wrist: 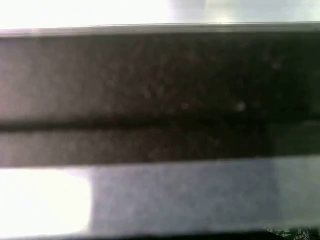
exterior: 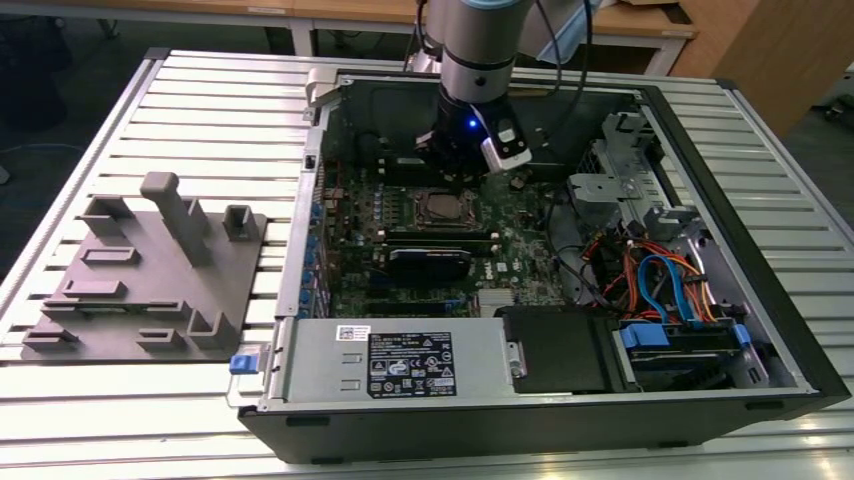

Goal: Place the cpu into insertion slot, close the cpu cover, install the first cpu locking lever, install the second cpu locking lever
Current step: 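Install the first cpu locking lever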

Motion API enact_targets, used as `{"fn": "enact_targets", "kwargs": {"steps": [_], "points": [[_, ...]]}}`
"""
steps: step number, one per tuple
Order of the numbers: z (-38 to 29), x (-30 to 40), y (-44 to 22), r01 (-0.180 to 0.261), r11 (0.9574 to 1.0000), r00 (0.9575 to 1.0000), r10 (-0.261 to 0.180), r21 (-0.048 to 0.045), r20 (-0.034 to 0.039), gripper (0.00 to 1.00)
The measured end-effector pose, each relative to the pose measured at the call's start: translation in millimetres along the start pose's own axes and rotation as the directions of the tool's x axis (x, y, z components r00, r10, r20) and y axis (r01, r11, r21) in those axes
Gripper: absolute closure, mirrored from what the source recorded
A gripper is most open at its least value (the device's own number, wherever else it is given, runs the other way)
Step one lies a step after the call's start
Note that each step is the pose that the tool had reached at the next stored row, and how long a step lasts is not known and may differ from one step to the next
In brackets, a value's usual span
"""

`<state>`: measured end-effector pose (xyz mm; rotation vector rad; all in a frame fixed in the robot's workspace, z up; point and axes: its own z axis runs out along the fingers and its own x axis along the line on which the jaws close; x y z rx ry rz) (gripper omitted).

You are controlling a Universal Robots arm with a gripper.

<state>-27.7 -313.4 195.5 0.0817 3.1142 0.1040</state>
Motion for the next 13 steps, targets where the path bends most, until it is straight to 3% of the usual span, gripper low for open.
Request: {"fn": "enact_targets", "kwargs": {"steps": [5,13], "points": [[0.5,0.1,-0.2,0.0,1.0,1.0,0.0,-0.0058,-0.0002,0.9],[1.1,-0.1,0.1,-0.001,0.9991,1.0,0.001,-0.0418,-0.0014,0.9]]}}
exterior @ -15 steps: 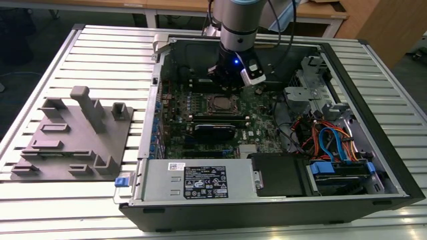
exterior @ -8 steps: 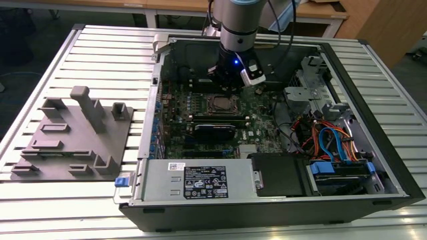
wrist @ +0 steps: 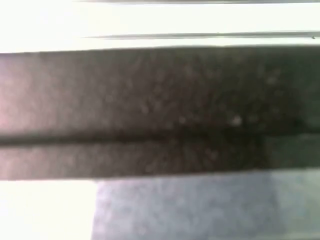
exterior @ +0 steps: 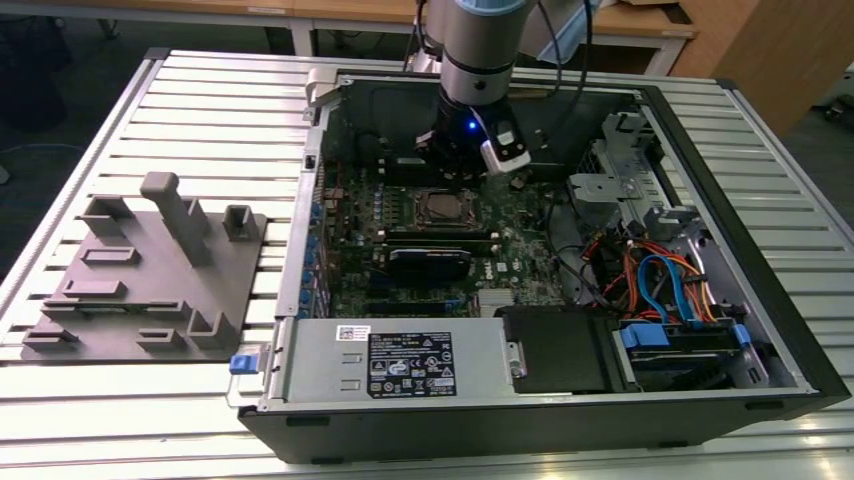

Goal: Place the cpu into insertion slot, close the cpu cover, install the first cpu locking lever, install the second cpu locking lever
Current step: 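Install the first cpu locking lever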

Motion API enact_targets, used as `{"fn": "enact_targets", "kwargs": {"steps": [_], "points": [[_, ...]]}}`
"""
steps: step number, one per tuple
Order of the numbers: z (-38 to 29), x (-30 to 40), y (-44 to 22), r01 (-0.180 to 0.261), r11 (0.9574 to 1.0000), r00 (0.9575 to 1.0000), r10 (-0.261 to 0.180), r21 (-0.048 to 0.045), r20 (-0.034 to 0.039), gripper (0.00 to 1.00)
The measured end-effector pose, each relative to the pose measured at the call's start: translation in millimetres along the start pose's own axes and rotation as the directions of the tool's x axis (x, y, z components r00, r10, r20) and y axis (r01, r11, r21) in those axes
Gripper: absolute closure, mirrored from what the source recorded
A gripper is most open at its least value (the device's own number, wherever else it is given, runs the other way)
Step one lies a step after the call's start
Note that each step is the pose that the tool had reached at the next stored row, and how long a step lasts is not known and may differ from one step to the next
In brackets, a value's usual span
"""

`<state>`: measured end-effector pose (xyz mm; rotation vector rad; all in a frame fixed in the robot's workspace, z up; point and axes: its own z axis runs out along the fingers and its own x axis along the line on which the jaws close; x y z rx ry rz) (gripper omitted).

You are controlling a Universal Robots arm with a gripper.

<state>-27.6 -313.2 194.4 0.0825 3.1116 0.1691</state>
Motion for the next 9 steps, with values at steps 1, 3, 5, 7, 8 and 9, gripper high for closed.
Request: {"fn": "enact_targets", "kwargs": {"steps": [1,3,5,7,8,9], "points": [[-0.2,0.1,0.0,0.0,1.0,1.0,0.0,-0.0031,-0.0006,0.9],[-1.6,0.0,0.3,0.0,1.0,1.0,0.0,-0.005,-0.0003,0.9],[-5.5,-0.1,0.6,0.0,1.0,1.0,0.0,-0.0044,-0.0006,0.9],[-8.7,-0.1,0.9,0.0,1.0,1.0,0.0,-0.0042,-0.0006,0.9],[-9.4,-0.1,1.0,0.0,1.0,1.0,0.0,-0.0042,-0.0007,0.9],[-9.4,-0.2,1.0,0.0,1.0,1.0,0.0,-0.0044,-0.0006,0.9]]}}
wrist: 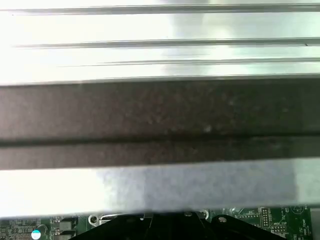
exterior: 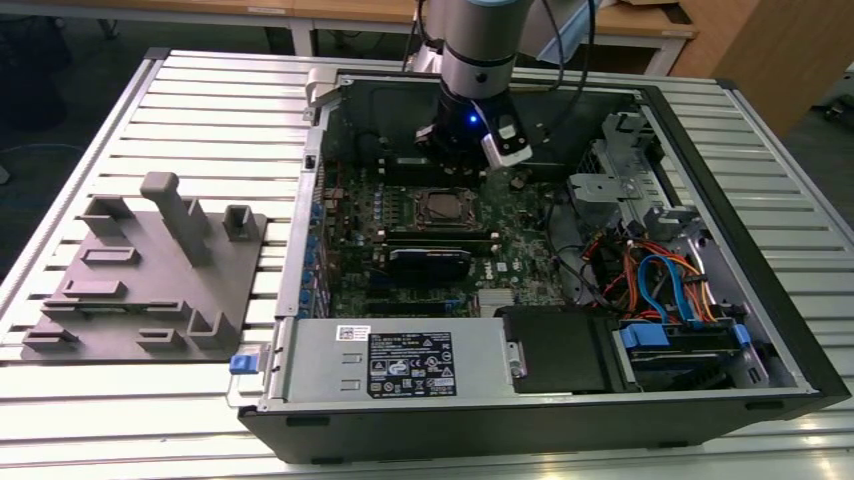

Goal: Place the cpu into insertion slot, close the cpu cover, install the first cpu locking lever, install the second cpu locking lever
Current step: 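Install the first cpu locking lever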

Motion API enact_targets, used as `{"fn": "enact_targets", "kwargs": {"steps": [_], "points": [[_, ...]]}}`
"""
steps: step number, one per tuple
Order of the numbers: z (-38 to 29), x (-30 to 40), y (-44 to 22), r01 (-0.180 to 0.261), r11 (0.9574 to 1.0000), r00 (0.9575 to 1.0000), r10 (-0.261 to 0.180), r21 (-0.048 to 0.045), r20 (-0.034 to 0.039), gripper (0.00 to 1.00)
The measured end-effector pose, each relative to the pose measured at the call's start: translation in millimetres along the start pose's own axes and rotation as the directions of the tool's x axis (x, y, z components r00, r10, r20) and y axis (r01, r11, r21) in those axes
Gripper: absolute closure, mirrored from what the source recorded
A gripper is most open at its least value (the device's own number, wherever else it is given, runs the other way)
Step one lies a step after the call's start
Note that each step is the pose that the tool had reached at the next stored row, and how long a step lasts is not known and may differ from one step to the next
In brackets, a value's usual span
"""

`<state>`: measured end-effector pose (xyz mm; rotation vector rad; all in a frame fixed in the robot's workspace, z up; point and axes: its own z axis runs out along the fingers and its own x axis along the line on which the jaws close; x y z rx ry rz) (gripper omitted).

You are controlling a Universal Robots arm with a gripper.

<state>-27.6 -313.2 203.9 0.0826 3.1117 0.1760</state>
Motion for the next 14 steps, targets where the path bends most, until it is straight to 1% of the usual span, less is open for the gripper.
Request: {"fn": "enact_targets", "kwargs": {"steps": [2,5,14], "points": [[-0.1,0.0,-0.2,0.0,1.0,1.0,0.0,-0.0001,0.0,0.9],[-0.4,-0.1,-2.8,0.0,1.0,1.0,0.0,0.0001,-0.0001,0.9],[-0.5,-0.2,-3.9,0.0,1.0,1.0,0.0,0.0001,-0.0001,0.9]]}}
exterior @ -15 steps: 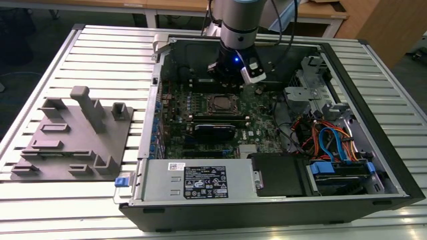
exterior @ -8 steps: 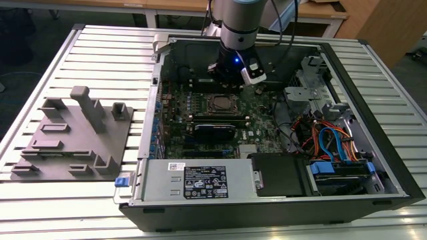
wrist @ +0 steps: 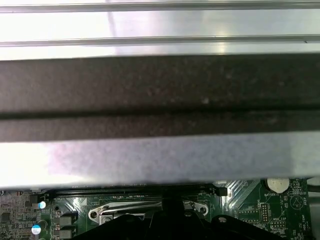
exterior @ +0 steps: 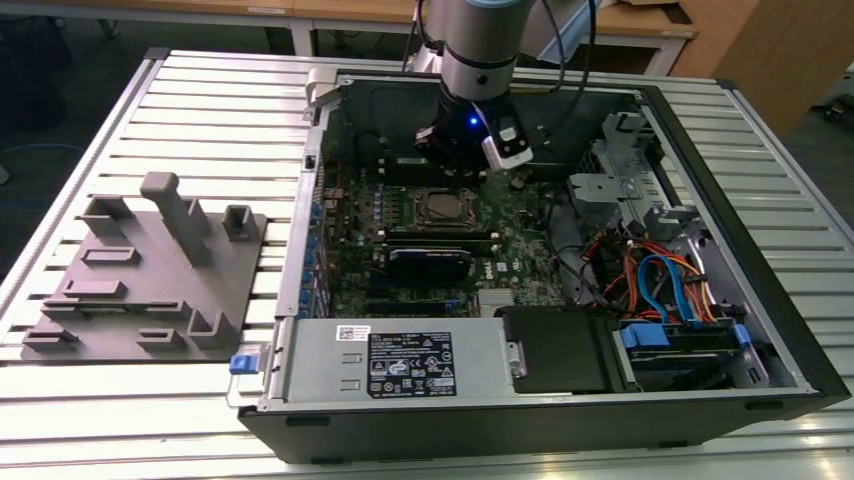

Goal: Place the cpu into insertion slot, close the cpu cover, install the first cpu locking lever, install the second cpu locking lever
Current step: 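Install the first cpu locking lever, then install the second cpu locking lever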

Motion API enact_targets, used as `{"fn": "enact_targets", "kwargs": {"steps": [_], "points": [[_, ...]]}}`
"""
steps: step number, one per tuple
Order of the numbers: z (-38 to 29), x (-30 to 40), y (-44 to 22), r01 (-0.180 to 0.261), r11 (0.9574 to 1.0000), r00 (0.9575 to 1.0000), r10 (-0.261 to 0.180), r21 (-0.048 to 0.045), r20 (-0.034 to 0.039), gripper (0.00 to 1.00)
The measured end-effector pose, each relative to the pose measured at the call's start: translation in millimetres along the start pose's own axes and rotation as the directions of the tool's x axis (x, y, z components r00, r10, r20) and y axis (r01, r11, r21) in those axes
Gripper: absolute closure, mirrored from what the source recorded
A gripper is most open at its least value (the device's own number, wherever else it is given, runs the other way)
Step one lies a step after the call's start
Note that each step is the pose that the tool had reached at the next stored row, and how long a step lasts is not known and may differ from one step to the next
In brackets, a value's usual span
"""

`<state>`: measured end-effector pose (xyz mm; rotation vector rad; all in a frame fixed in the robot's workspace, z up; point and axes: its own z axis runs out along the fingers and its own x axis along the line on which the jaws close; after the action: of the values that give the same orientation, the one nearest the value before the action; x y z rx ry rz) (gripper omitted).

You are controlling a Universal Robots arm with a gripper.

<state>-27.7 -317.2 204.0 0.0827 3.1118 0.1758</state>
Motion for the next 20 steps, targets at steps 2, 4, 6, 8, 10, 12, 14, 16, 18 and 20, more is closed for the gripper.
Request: {"fn": "enact_targets", "kwargs": {"steps": [2,4,6,8,10,12,14,16,18,20], "points": [[-0.1,-0.1,-0.7,0.0,1.0,1.0,0.0,0.0,0.0,0.9],[-0.3,-0.1,-1.2,0.0,1.0,1.0,0.0,0.0001,0.0,0.9],[-1.0,0.0,-1.3,0.0,1.0,1.0,0.0,0.0002,-0.0001,0.9],[-3.8,-0.2,-1.0,0.0,1.0,1.0,0.0,0.0,0.0,0.9],[-6.7,-0.2,-0.6,0.0,1.0,1.0,0.0,0.0001,-0.0001,0.9],[-6.7,-0.2,-0.6,0.0,1.0,1.0,0.0,-0.0002,0.0,0.9],[-7.1,-0.2,-0.6,0.0,1.0,1.0,0.0,0.0,0.0,0.9],[-7.5,-0.2,-0.6,0.0,1.0,1.0,0.0,0.0001,-0.0001,0.9],[-7.5,-0.2,-1.0,0.0,1.0,1.0,0.0,0.0001,-0.0001,0.9],[-7.6,-0.3,-1.7,0.0,1.0,1.0,0.0,0.0,0.0,0.9]]}}
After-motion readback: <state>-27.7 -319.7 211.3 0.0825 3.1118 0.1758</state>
